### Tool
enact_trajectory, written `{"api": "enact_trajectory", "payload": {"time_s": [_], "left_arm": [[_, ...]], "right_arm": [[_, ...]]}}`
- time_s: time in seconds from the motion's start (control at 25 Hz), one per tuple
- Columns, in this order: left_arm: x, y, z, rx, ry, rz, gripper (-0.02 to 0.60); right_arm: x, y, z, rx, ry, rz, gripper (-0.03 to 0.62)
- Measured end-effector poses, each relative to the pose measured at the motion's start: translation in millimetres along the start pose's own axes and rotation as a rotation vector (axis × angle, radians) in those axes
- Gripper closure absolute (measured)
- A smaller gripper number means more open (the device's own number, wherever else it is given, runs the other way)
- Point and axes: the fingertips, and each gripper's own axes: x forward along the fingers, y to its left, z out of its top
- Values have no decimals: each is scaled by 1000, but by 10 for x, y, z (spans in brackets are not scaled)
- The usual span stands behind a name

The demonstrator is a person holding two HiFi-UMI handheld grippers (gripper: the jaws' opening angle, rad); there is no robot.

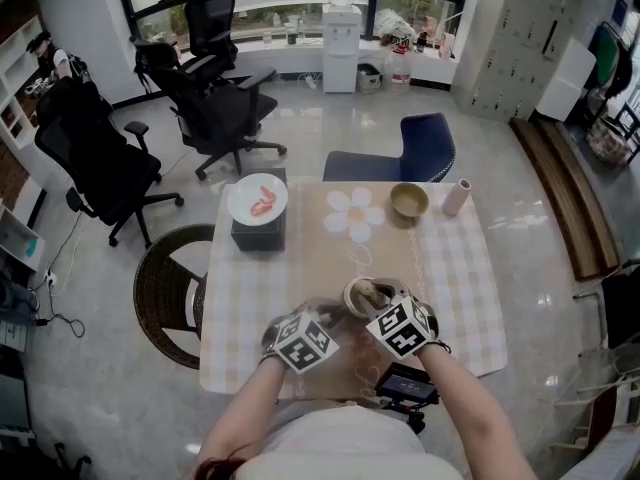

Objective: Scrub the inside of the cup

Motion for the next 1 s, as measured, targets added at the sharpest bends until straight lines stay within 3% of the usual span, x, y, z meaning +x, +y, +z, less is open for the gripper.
{"api": "enact_trajectory", "payload": {"time_s": [0.2, 0.36, 0.72, 1.0], "left_arm": [[-6, -7, 14, 1, 0, -2, 522], [-8, -13, 19, 8, 0, -3, 522], [1, -13, 46, 81, 18, 20, 522], [21, -21, 55, 140, 38, 30, 522]], "right_arm": [[-6, -73, -93, -69, 85, -67, 502], [-21, -109, -159, -96, 157, -57, 502], [-30, -89, -259, -73, 369, 146, 503], [-128, 57, -363, 99, 391, 301, 503]]}}
